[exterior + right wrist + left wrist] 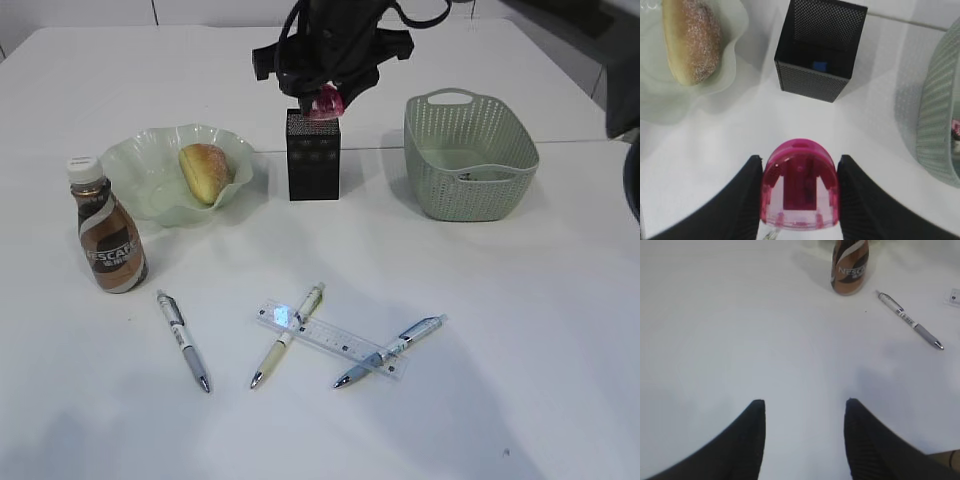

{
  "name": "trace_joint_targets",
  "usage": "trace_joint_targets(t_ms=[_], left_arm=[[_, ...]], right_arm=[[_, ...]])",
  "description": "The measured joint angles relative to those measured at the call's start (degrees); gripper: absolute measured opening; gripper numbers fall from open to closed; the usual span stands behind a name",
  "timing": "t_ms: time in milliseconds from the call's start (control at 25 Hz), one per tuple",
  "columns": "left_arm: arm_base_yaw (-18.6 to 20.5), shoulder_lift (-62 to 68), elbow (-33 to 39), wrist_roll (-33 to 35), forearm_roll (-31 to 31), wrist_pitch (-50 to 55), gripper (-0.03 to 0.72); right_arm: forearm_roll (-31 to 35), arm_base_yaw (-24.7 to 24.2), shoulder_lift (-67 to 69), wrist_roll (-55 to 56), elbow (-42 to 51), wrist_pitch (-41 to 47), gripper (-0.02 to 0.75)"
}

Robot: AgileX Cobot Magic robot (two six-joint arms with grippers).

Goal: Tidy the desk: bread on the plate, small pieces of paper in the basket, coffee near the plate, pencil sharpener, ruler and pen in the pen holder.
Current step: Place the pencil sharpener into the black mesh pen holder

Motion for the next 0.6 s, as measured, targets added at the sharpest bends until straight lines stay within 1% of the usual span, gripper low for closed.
trace_joint_targets(t_ms=[280, 600], left_arm=[[0.0, 0.12, 0.04, 0.0, 0.0, -3.16, 0.356], [0.0, 0.12, 0.04, 0.0, 0.14, -4.95, 0.354]], right_arm=[[-2.74, 1.37, -2.51, -1.78, 0.0, -0.69, 0.343], [-7.97, 1.45, -2.51, -2.97, 0.0, -6.83, 0.342]])
